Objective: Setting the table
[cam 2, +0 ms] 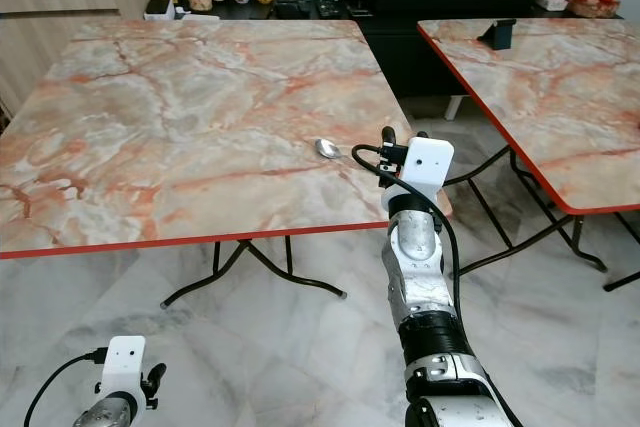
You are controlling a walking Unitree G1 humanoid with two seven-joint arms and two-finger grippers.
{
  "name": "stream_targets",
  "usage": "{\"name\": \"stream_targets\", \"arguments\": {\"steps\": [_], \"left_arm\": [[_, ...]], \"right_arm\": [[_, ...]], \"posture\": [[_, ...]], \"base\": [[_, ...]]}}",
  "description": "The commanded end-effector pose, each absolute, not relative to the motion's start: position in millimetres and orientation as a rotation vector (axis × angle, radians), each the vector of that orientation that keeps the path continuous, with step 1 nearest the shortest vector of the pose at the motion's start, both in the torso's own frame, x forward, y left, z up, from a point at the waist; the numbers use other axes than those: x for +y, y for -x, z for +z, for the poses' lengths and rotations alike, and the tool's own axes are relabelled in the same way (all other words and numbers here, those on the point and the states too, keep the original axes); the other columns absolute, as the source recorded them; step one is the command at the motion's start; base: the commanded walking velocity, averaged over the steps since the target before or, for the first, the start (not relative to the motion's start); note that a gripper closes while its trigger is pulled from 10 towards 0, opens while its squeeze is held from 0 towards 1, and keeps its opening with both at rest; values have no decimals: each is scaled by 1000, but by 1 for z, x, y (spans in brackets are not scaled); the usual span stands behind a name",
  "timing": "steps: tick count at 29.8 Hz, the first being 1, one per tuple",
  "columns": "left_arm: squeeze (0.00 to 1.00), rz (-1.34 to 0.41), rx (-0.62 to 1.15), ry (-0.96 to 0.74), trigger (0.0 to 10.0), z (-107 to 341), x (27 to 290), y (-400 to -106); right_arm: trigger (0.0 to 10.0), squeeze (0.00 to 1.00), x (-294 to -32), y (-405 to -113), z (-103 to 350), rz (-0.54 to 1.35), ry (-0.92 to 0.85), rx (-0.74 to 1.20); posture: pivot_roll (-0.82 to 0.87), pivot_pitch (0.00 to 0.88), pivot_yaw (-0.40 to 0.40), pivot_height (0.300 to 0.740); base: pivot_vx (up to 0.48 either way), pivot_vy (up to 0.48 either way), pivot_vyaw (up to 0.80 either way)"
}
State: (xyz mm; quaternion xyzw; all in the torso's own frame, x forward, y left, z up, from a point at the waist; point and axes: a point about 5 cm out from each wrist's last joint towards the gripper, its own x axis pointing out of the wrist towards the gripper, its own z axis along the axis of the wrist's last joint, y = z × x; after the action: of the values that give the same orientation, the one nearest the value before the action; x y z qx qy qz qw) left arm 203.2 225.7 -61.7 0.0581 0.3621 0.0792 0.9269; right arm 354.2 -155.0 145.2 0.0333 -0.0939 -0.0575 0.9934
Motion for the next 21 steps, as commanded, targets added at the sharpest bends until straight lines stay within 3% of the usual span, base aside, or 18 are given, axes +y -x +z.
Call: {"name": "stream_targets", "arguments": {"steps": [1, 4, 9, 21], "left_arm": [[0, 157, 760, -96, 10000, -64, 224, -201], [0, 154, 760, -96, 10000, -64, 224, -202], [0, 150, 761, -101, 10000, -64, 223, -202], [0, 149, 768, -105, 10000, -64, 223, -201]], "right_arm": [[10000, 0, -159, -354, 146, -125, -57, -191], [10000, 0, -159, -354, 146, -126, -38, -194], [10000, 0, -159, -353, 145, -120, -30, -194], [10000, 0, -158, -354, 144, -119, -34, -188]], "posture": [[14, 0, -42, 740], [12, 0, -41, 740], [9, 0, -41, 740], [10, 0, -42, 740]], "base": [[0, 0, 0], [170, 0, 0], [262, 0, 588], [275, 0, 0]]}}
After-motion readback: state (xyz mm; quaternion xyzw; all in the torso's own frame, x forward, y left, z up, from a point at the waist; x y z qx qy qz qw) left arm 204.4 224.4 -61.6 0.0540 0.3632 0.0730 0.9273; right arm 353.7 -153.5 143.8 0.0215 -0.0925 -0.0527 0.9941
